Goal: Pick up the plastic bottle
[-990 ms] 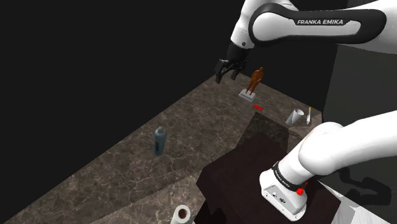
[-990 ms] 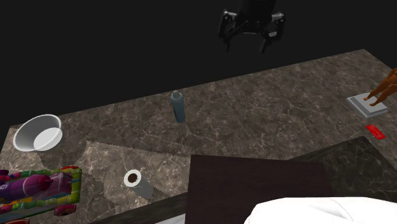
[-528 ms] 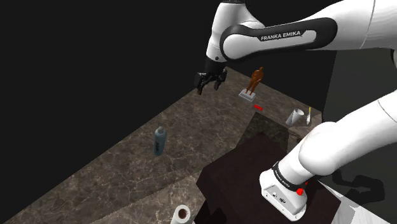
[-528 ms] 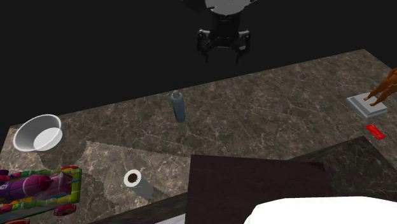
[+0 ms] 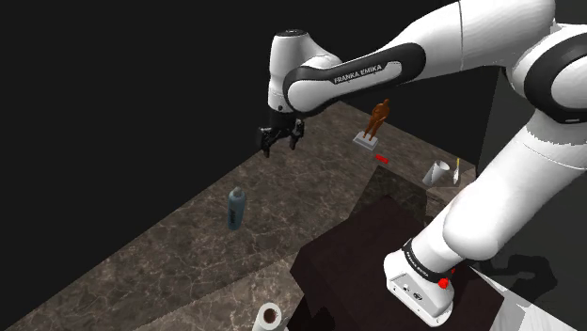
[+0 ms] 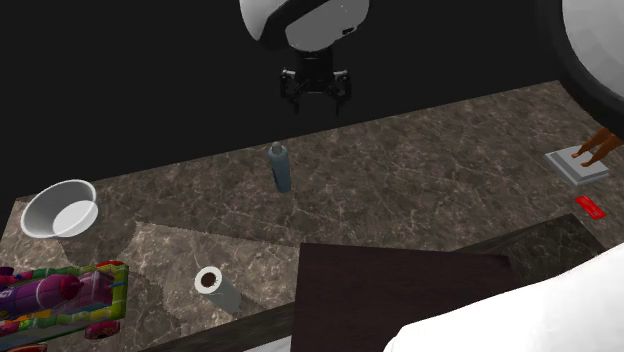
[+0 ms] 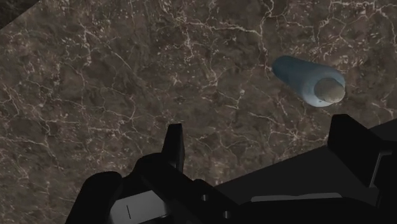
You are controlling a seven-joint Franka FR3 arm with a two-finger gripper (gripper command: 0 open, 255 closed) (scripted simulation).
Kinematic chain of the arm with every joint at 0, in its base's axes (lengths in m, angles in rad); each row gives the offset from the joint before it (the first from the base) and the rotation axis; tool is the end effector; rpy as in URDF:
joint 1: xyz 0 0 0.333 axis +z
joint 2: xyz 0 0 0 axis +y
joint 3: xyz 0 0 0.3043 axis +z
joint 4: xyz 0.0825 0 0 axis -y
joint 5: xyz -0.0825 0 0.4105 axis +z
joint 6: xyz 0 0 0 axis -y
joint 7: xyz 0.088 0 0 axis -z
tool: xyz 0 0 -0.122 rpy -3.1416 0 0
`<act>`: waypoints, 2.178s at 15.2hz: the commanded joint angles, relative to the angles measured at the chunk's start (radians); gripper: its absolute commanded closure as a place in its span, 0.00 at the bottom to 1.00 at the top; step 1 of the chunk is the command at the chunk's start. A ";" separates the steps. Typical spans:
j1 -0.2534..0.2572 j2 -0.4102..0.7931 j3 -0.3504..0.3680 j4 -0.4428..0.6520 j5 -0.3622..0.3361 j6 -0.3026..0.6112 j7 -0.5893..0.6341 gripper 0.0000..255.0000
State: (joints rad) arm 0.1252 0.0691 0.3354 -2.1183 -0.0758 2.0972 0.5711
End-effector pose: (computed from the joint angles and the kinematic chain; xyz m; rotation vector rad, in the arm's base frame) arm 0.5063 0.2456 0.3336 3.0605 -0.1062 -0.0834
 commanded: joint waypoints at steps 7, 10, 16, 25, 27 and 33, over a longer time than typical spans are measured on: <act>0.087 0.329 0.003 0.218 -0.112 0.007 0.166 0.00; 0.128 0.453 -0.008 0.323 -0.140 -0.010 0.209 0.00; 0.201 0.668 -0.033 0.534 -0.169 -0.059 0.259 0.00; 0.212 0.739 -0.048 0.545 -0.186 0.000 0.268 0.00; 0.212 0.740 -0.048 0.548 -0.186 -0.001 0.267 1.00; 0.212 0.739 -0.048 0.546 -0.186 -0.001 0.268 1.00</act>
State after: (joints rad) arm 0.3374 0.8078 0.2881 -1.5701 -0.2618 2.0966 0.8386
